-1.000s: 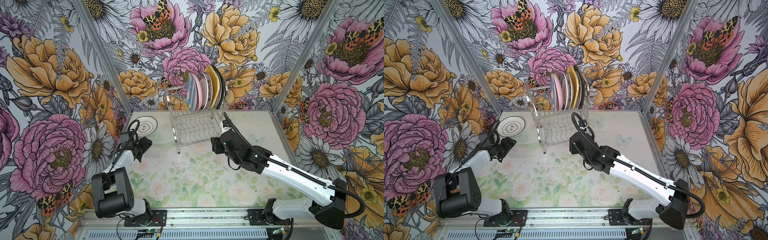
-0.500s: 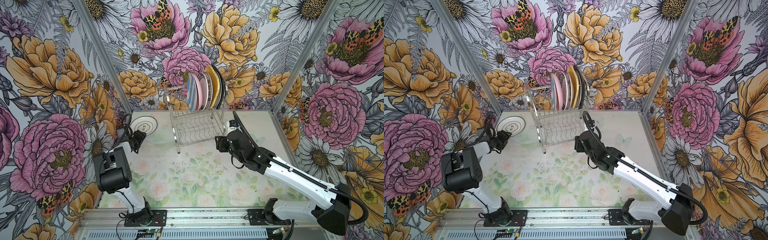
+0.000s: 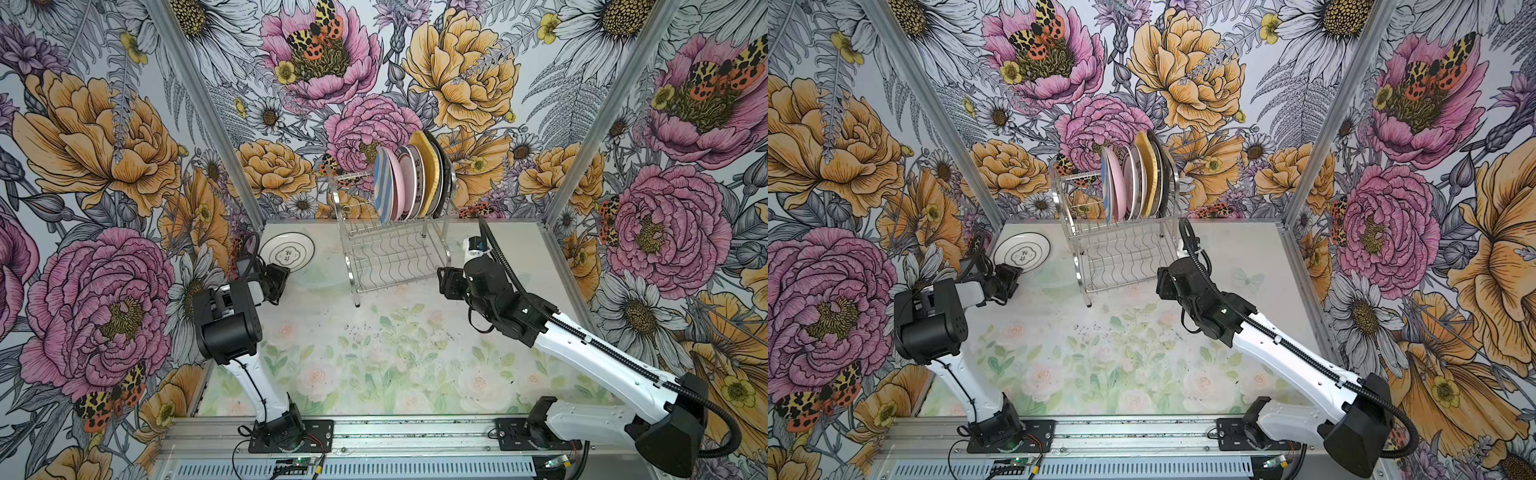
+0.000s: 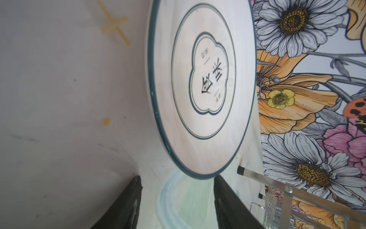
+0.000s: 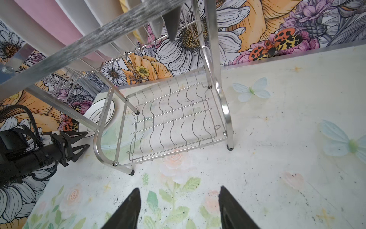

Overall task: Load plates into a dish rack
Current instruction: Pick up the plate from the top-left of the table.

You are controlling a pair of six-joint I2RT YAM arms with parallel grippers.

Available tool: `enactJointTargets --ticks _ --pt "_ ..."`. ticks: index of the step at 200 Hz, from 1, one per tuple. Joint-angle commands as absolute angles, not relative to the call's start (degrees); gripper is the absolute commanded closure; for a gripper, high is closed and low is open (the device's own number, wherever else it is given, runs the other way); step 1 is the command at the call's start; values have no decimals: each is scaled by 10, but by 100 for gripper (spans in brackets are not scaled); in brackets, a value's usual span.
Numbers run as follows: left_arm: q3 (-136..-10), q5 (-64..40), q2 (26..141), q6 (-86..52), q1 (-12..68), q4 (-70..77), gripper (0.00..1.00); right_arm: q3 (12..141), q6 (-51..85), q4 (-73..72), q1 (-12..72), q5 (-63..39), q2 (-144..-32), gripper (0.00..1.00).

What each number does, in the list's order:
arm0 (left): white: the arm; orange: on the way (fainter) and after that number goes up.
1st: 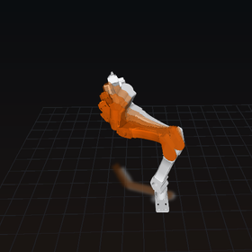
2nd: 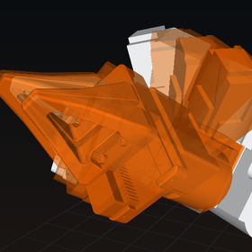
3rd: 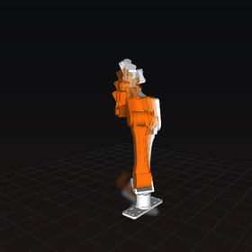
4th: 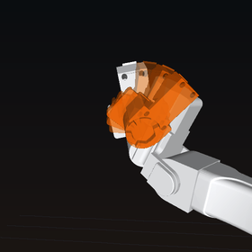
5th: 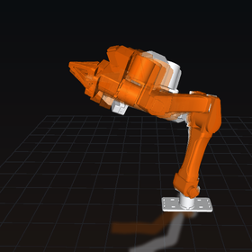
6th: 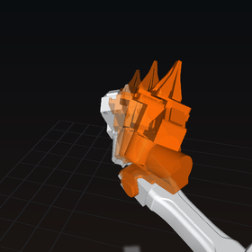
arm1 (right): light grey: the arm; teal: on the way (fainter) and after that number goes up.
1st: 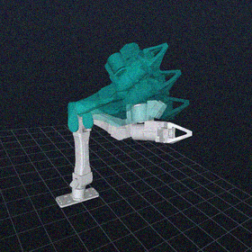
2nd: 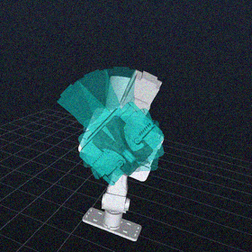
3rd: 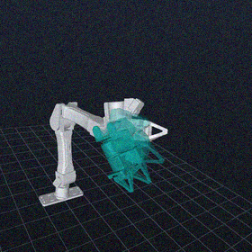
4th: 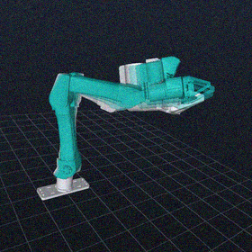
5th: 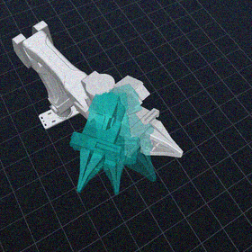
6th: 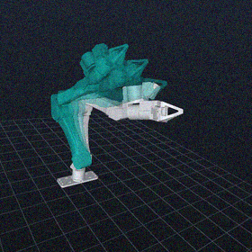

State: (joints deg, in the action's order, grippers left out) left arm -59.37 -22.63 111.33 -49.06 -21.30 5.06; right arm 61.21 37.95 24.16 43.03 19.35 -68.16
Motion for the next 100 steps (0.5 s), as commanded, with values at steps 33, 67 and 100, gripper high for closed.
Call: enactJointTargets --ticks 33,67,100 --pt "-618 -229 1159 -557 -228 115 46 610 390 229 424 184 -680 37" --pt "-622 -226 1177 -586 -230 131 50 610 393 228 421 183 -683 37" --pt "-626 -228 1192 -608 -231 142 53 615 394 228 420 179 -689 38"
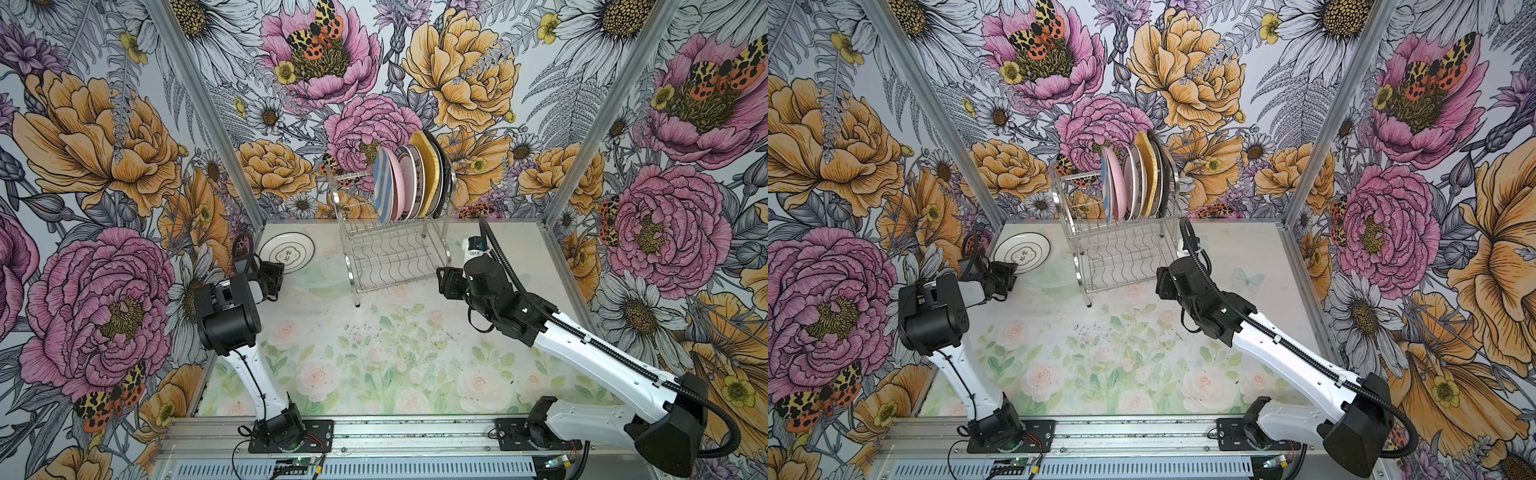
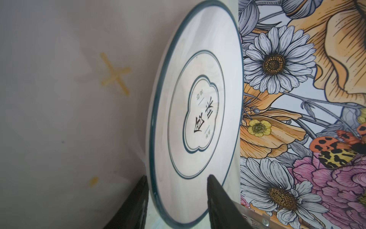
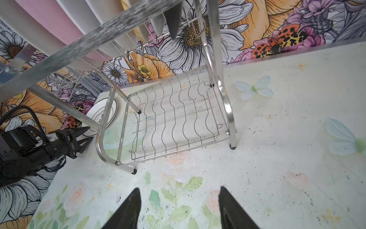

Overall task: Load plates into a dish rack
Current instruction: Pick up the plate from the top-left of the table.

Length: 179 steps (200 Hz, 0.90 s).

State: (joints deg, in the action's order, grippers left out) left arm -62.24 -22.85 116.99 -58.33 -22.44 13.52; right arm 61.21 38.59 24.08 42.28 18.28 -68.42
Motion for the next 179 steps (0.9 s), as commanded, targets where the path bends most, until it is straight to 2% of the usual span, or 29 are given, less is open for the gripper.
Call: enactJointTargets --ticks 1,52,92,155,179 --pt "-626 -228 1192 -608 -231 142 53 615 393 228 419 179 -690 37" --pt "-620 -236 1212 -645 -232 173 59 619 395 227 418 177 -696 37" --pt "-627 -244 1228 -655 -233 180 67 618 395 227 418 176 -692 38" --pt "-628 -251 1236 -656 -234 180 94 615 398 227 417 176 -690 38" --pt "-623 -255 1232 -657 -234 185 100 615 398 228 417 176 -690 38"
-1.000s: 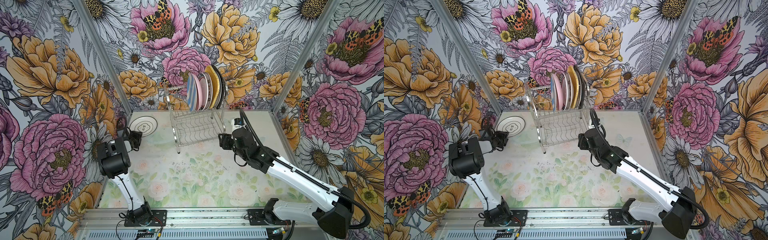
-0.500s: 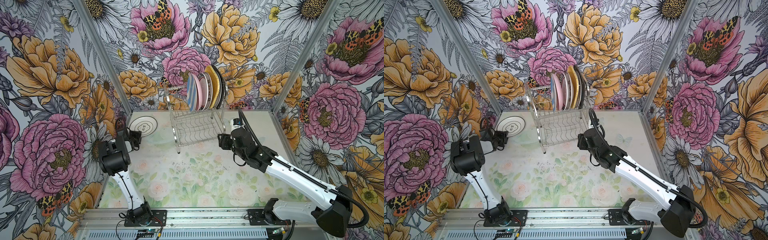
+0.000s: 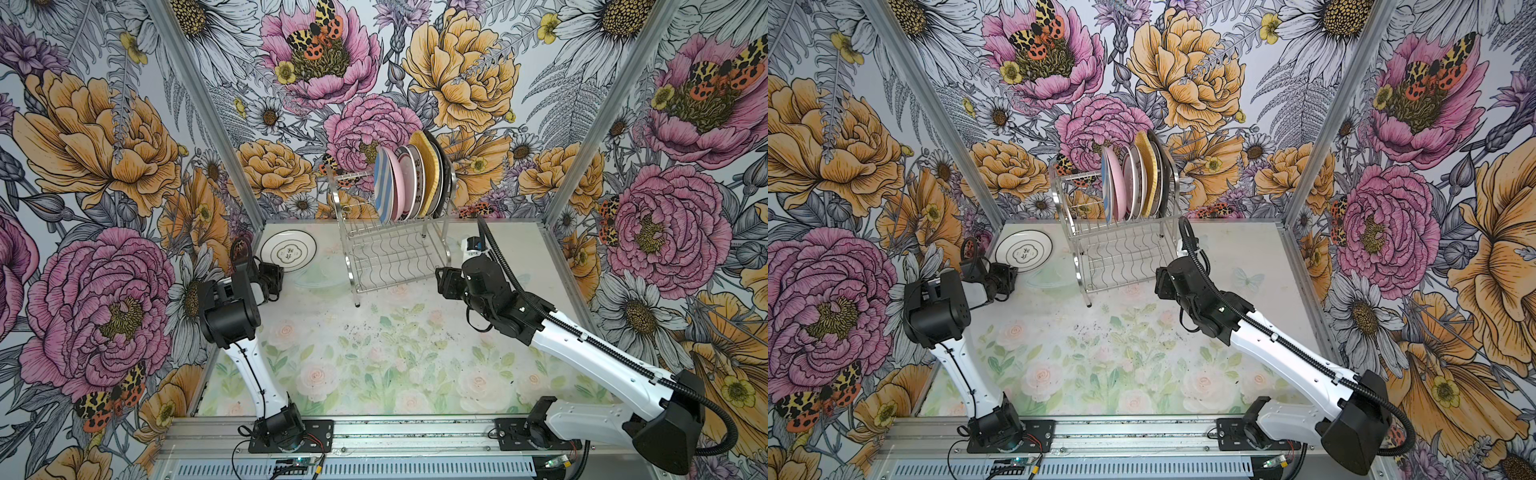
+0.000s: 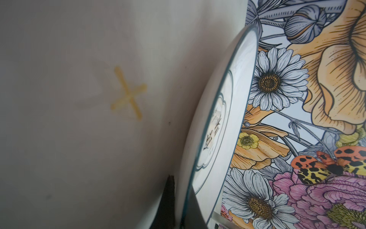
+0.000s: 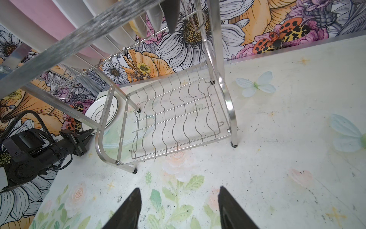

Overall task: Load plates into a dish rack
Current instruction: Pick up the plate from the top-left of the table.

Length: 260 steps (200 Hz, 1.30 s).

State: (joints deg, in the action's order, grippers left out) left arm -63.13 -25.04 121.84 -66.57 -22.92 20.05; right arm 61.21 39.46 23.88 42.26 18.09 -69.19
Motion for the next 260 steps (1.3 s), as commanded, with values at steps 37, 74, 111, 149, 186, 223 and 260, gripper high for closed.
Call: enactJointTargets --ticks 37,74,111,149,186,223,260 --pt "-606 -261 1205 -661 -235 191 100 614 398 227 417 175 -693 38" --pt "-570 -268 1145 -660 -236 192 100 609 395 221 417 171 -691 38" --pt "-503 -270 1053 -639 -237 160 100 606 389 218 417 158 -689 38" --pt "-431 -272 922 -604 -246 92 100 605 380 218 414 132 -695 37" --pt "-381 -278 805 -577 -250 22 100 610 371 215 412 97 -708 34" --pt "-341 -291 710 -561 -251 -24 100 615 356 215 411 74 -717 29" --pt "-303 -308 623 -549 -257 -66 100 625 342 216 404 46 -735 27"
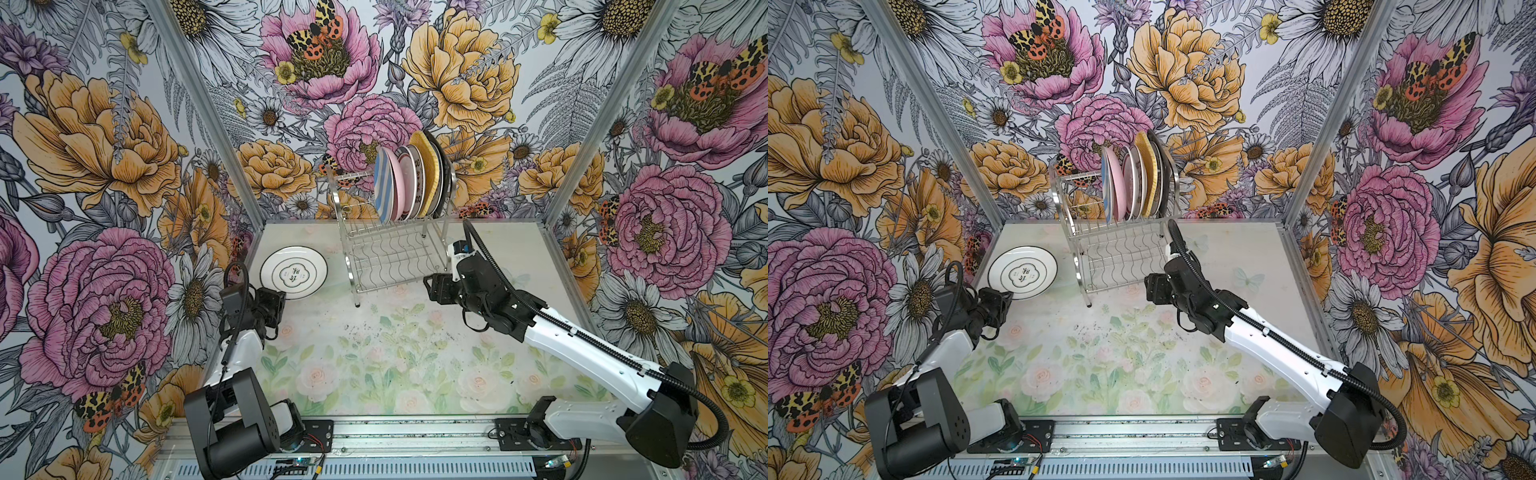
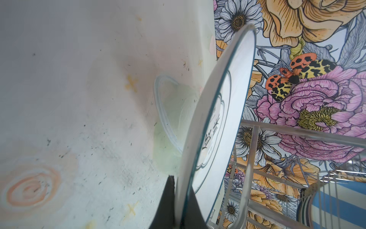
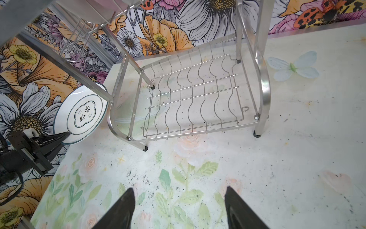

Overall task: Load plates into a dish rack
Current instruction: Pick up the plate from the top-left of the table.

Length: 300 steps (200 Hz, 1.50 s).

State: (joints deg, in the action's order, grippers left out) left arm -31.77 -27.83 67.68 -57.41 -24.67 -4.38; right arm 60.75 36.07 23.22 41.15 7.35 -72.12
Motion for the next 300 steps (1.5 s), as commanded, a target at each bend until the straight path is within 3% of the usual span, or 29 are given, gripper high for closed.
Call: enactJointTargets --ticks 1,122,227,300 --pt "-302 -308 621 -549 -257 -67 100 626 341 216 405 44 -735 27" --pt "-228 -377 447 -553 -240 -70 100 676 300 215 392 -25 -806 26" --pt "-218 -410 398 -539 -164 -73 100 686 305 215 392 -46 -814 25" --pt "-216 -435 385 -505 -106 -93 100 726 327 206 390 -134 -847 24"
